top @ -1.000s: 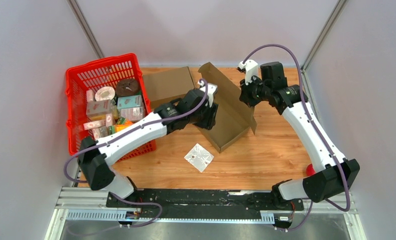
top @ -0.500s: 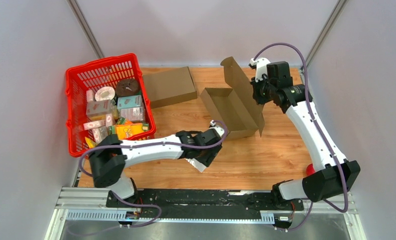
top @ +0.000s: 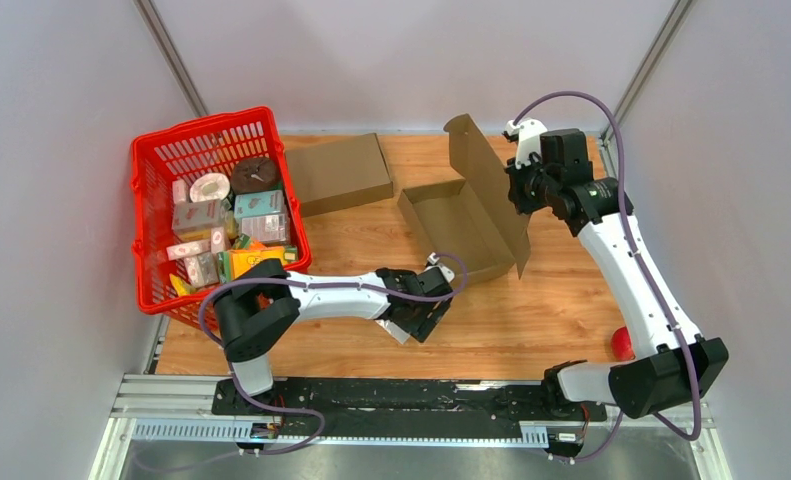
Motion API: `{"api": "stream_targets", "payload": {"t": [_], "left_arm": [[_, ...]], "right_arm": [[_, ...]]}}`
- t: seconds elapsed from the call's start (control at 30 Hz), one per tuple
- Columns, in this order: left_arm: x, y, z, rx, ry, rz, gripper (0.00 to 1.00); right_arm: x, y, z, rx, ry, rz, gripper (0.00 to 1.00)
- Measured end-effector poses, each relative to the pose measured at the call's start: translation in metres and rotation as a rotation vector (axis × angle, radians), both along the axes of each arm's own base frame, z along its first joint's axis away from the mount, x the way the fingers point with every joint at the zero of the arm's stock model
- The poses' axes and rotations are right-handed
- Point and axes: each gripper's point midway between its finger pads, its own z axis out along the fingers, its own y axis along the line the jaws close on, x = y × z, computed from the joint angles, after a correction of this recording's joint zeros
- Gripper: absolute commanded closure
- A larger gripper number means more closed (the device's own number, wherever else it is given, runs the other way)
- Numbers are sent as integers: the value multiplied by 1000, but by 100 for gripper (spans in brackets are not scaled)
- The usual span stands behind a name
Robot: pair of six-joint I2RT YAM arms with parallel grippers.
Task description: Fold the paper box
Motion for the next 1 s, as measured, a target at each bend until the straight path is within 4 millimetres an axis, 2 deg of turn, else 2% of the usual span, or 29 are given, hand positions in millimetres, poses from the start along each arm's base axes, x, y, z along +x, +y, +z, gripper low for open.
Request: {"api": "stream_targets", "payload": {"t": [0.13,0.2,0.23,0.33,0.43,0.53,0.6,0.7,0.8,0.87,1.0], "left_arm": [[7,-3,-4,-39,9,21,51],[11,-3,-3,-43,-1,25,57],[12,-3,-3,-43,-6,25,64],[13,-3,-3,-40,-16,22,73],[15,1,-2,-31,-36,29,78],[12,15,0,7,-50,35,85],[9,26,6,32,-59,37,85],[9,38,32,26,-99,41,85],[17,37,78,-56,-165,41,85],[27,26,115,-147,-213,40,84],[60,-13,194,-372,-283,44,85]], "right_arm": [[0,1,2,7,-8,7,100],[0,2,2,10,-8,10,100],[0,3,2,11,-8,11,100],[0,3,2,13,-7,13,100],[0,3,2,13,-7,14,100],[0,3,2,14,-7,14,100],[0,3,2,14,-7,15,100],[0,4,2,15,-6,16,100],[0,5,2,21,-7,23,100],[0,8,1,29,-6,34,100],[-3,13,-4,42,8,72,100]]}}
